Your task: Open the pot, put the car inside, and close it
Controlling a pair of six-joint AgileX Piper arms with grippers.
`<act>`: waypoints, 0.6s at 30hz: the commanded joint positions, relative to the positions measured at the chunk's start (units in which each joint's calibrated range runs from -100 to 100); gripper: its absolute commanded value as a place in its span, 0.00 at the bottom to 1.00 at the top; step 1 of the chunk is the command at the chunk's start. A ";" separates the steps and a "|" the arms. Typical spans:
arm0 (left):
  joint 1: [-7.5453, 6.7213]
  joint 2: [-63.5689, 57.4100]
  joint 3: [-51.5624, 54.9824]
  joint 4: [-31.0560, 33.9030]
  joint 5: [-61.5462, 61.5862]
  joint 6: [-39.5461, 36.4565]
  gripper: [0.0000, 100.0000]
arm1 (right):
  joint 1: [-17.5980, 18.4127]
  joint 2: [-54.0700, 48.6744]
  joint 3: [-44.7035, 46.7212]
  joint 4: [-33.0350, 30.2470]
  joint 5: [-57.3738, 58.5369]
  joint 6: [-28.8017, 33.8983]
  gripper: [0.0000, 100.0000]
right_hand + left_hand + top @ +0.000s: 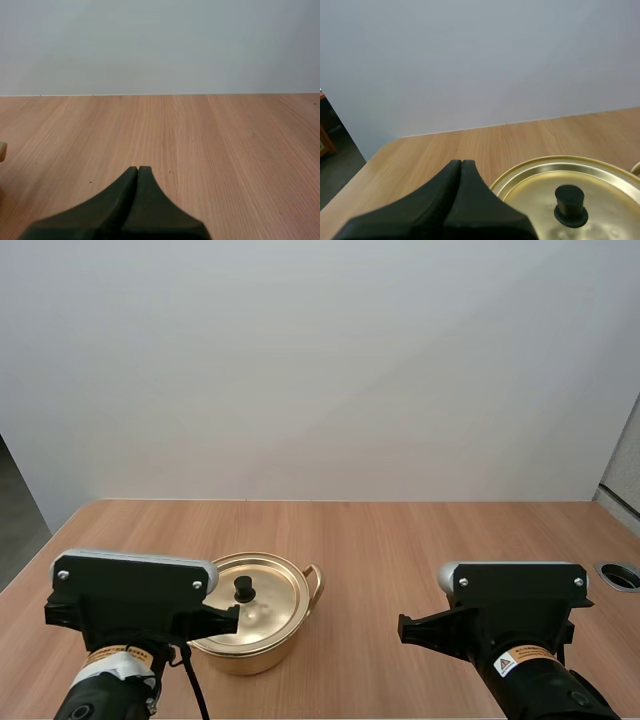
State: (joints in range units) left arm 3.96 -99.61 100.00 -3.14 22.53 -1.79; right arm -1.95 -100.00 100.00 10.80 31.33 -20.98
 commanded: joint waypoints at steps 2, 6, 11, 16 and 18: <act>-0.01 0.04 0.00 -4.20 6.16 -6.69 0.00 | -0.02 0.00 0.00 0.06 -0.01 0.05 0.00; -0.01 0.04 0.00 -7.22 7.61 -6.69 0.00 | -0.02 0.00 0.00 0.06 -0.01 0.05 0.00; -0.01 0.04 0.00 -7.20 6.76 -6.69 0.00 | -0.02 0.00 0.00 0.06 -0.01 0.05 0.00; -0.01 0.04 0.00 -7.20 6.76 -6.69 0.00 | -0.02 0.00 0.00 0.06 -0.01 0.05 0.00; -0.01 0.04 0.00 -7.20 6.76 -6.69 0.00 | -0.02 0.00 0.00 0.06 -0.01 0.05 0.00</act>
State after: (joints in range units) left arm 3.96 -99.61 100.00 -10.34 29.35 -8.51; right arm -1.95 -100.00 100.00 10.80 31.33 -20.98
